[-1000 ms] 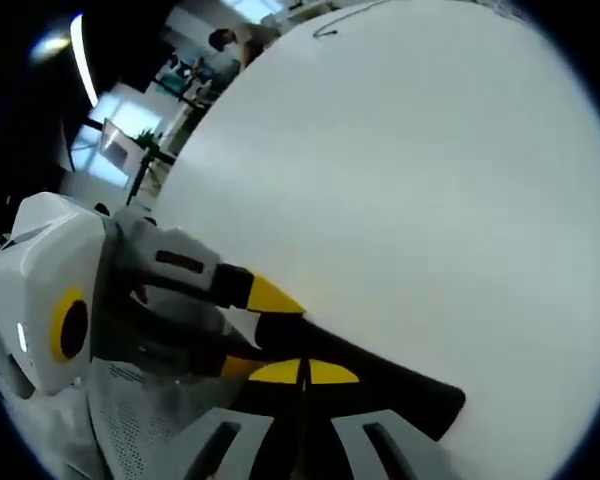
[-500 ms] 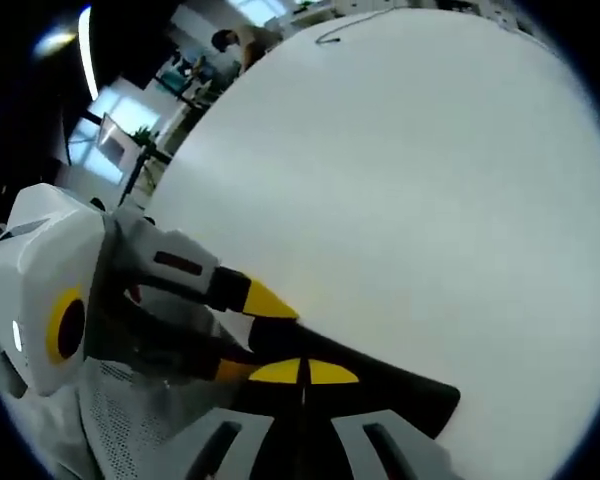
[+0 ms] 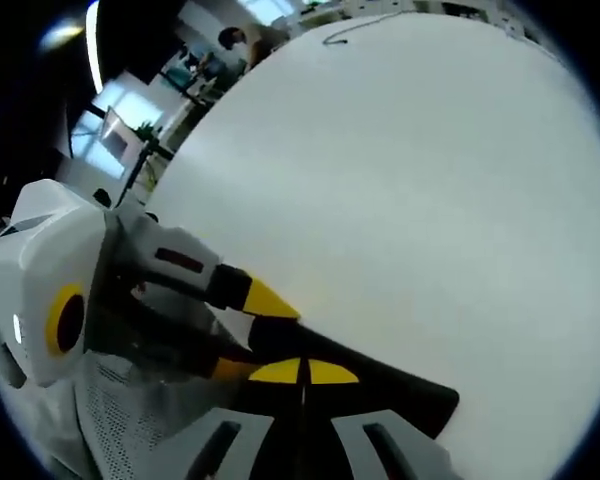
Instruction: Press the specified remote control buttons in sequence, fully releasing each button before pressing the next.
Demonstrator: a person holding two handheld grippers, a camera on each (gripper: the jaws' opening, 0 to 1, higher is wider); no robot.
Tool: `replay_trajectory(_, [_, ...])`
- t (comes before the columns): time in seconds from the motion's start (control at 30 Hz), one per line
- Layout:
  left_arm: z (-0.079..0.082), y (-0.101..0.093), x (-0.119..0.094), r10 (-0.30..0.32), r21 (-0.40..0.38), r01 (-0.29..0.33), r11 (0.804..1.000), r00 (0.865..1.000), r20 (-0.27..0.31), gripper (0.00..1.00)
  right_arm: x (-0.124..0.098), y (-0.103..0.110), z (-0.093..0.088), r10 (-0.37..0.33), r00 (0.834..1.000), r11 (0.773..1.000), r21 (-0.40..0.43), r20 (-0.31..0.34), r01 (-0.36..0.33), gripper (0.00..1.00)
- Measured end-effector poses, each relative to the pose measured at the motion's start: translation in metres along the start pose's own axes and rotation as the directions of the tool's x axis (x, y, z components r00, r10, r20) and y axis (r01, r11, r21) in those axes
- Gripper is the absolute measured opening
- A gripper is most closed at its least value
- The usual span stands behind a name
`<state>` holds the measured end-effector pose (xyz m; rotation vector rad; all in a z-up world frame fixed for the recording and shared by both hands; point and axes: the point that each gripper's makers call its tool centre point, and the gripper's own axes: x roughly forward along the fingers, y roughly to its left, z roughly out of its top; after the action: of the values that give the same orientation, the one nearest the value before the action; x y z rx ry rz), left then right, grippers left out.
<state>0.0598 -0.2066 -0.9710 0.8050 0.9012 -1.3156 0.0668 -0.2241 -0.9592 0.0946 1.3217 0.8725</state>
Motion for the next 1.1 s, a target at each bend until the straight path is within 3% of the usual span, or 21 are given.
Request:
replay_trajectory(0.73, [0.0003,0.0011,-0.0011,0.019,-0.035,-0.016,0.999,0.998,0.060,0.24,0.0004,0.0021,0.0002,0.015,1.000,1.000,-0.003,0.005,-0.015,0.00])
replay_trajectory(0.93, [0.0003,0.0013,-0.0006,0.015,-0.026,-0.013,1.000,0.999,0.050,0.24,0.0005,0.0051,-0.0008,-0.019,1.000,0.996,-0.085,0.016,0.020,0.00])
replay_trajectory(1.1, [0.0002,0.0006,-0.0004,0.020,-0.030,-0.018,0.999,0.998,0.052,0.24,0.0007,0.0021,-0.0003,-0.009,1.000,0.998,-0.068,0.017,0.010,0.00])
